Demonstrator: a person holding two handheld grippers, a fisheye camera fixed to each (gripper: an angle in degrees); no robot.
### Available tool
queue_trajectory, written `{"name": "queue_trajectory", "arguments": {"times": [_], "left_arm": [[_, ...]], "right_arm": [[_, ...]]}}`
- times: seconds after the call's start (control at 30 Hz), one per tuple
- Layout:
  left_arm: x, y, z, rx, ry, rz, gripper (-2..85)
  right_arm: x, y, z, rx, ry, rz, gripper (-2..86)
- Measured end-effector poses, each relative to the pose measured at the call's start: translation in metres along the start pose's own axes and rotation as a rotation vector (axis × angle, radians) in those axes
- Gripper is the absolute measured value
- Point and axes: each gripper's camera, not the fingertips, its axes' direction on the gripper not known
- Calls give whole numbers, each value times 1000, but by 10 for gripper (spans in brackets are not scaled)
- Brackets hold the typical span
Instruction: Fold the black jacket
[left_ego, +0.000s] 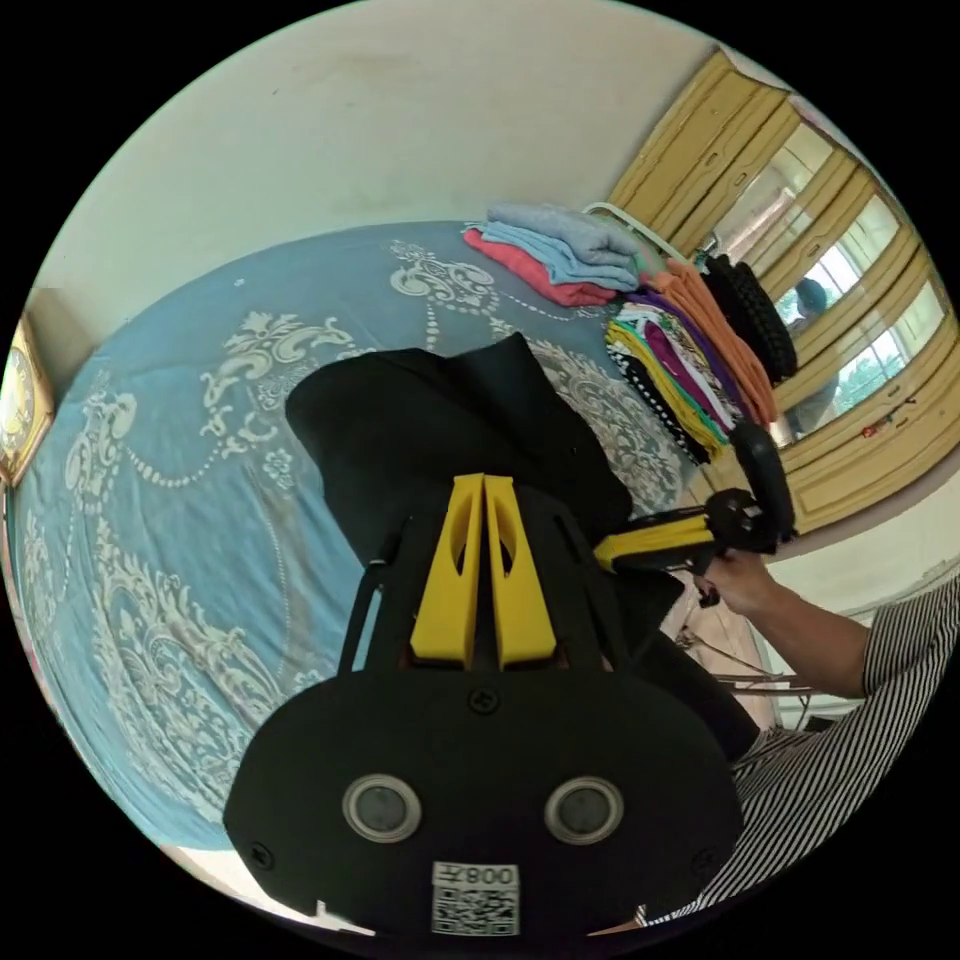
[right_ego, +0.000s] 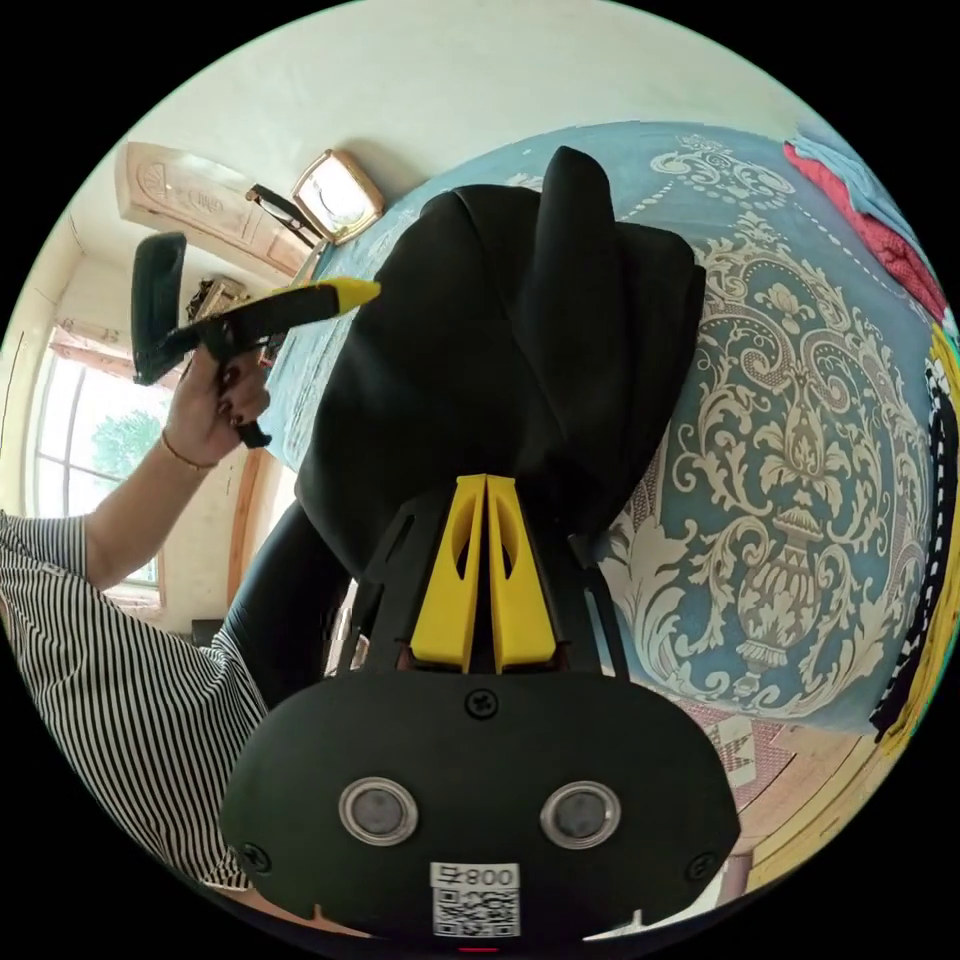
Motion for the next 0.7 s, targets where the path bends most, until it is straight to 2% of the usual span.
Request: {"name": "queue_trajectory", "arguments": {"times": [0.1, 0.17, 0.33, 0.4, 0.47, 0.53, 0.6, 0.67, 0.7], "left_arm": [[-29, -24, 24, -63, -82, -19, 0], [-39, -28, 56, -165, -132, -14, 1], [-39, -17, 63, -132, -214, 35, 1], [-47, -14, 45, -99, -157, 2, 1], [-54, 5, 9, 27, 36, 5, 1], [-58, 30, -10, 81, 111, -23, 2], [-59, 56, -13, 69, 117, -44, 2], [-64, 81, 15, -63, 114, -68, 2], [-66, 86, 23, -76, 109, -74, 2]], "right_arm": [[-18, -1, 10, -23, 46, -41, 2], [-29, 1, 17, -20, 70, -67, 2], [-37, 6, 27, -1, 74, -66, 2], [-35, 8, 27, 4, 49, -39, 1], [-34, 11, 18, 13, 15, 3, 1], [-36, 17, 1, 68, 5, 26, 1], [-36, 24, -12, 119, 43, 46, 1], [-26, 25, -2, 59, 53, 65, 0], [-23, 25, 4, 37, 52, 64, 0]]}}
